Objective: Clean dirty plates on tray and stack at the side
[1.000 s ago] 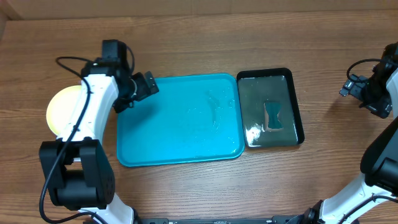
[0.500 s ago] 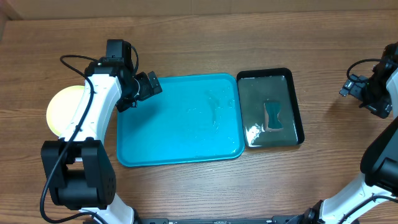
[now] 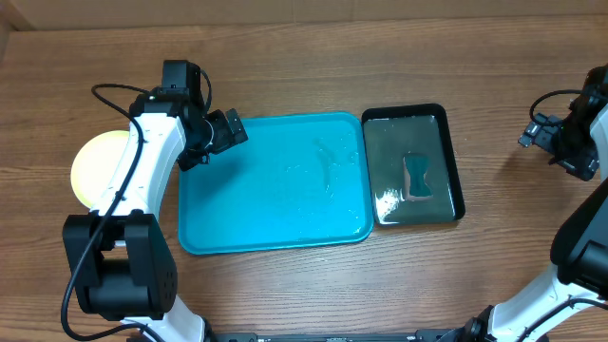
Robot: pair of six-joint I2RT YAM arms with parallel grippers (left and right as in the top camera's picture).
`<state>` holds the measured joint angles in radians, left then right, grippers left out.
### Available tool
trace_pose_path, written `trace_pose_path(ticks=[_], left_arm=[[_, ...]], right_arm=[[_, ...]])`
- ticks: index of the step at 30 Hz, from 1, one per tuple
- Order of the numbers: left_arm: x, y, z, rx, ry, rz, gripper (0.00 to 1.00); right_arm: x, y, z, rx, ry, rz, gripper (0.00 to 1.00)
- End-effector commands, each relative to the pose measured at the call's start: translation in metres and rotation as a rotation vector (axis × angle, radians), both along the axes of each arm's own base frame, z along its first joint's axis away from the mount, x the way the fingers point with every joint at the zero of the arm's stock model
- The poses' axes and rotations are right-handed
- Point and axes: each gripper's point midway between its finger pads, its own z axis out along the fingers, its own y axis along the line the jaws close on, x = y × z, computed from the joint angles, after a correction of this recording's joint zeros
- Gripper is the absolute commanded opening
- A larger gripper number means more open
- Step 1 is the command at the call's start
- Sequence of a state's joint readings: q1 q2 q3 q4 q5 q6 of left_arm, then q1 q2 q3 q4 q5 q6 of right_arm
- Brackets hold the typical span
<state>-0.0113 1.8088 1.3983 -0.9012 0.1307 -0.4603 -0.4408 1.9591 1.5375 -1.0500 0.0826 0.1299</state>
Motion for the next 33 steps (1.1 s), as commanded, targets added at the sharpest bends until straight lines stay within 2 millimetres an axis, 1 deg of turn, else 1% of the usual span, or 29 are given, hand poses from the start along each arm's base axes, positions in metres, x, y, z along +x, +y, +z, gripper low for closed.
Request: trace_pose_path(ticks=[1, 7, 9, 11, 14, 16, 19, 22, 23, 24, 25, 27, 28, 30, 33], left_arm=[[-0.001, 0.001, -0.002, 0.012, 0.003, -0.017, 1.0], [-0.001, 0.001, -0.002, 0.012, 0.003, -0.017, 1.0], [-0.001, 0.001, -0.002, 0.012, 0.003, -0.017, 1.0], [-0.001, 0.001, -0.002, 0.012, 0.003, -0.017, 1.0], [-0.001, 0.001, -0.002, 0.012, 0.003, -0.017, 1.0], [-0.001, 0.001, -0.002, 0.012, 0.003, -0.017, 1.0], [-0.001, 0.001, -0.002, 0.012, 0.004, -0.017, 1.0], [-0.001, 0.001, -0.002, 0.012, 0.003, -0.017, 1.0], [-0.001, 0.001, -0.002, 0.012, 0.004, -0.017, 1.0], [-0.001, 0.001, -0.002, 0.012, 0.003, -0.017, 1.0], [-0.001, 0.001, -0.002, 0.012, 0.004, -0.017, 1.0], [-0.001, 0.001, -0.002, 0.012, 0.004, -0.017, 1.0], [-0.001, 0.001, -0.002, 0.012, 0.003, -0.017, 1.0], [-0.001, 0.001, -0.002, 0.012, 0.003, -0.017, 1.0], [-0.001, 0.001, -0.002, 0.012, 0.003, -0.017, 1.0]], right_arm=[[0.006, -0.004, 0.015, -0.022, -0.04, -0.002, 1.0], [0.006, -0.004, 0.014, -0.021, -0.038, -0.002, 1.0], [0.006, -0.004, 0.016, -0.023, -0.043, 0.0, 1.0], [0.009, 0.0, 0.026, -0.034, -0.066, 0.01, 1.0], [0.017, 0.016, 0.052, -0.059, -0.127, 0.053, 1.0], [0.023, 0.034, 0.073, -0.076, -0.178, 0.099, 1.0], [0.031, 0.069, 0.107, -0.098, -0.262, 0.185, 1.0], [0.033, 0.108, 0.142, -0.112, -0.354, 0.279, 1.0], [0.032, 0.119, 0.151, -0.114, -0.378, 0.304, 1.0], [0.031, 0.134, 0.163, -0.116, -0.412, 0.34, 1.0], [0.029, 0.146, 0.171, -0.115, -0.435, 0.368, 1.0], [0.024, 0.176, 0.19, -0.11, -0.492, 0.443, 1.0], [0.019, 0.193, 0.201, -0.104, -0.523, 0.485, 1.0], [0.009, 0.221, 0.218, -0.092, -0.576, 0.556, 1.0], [-0.01, 0.25, 0.246, -0.076, -0.664, 0.635, 1.0]])
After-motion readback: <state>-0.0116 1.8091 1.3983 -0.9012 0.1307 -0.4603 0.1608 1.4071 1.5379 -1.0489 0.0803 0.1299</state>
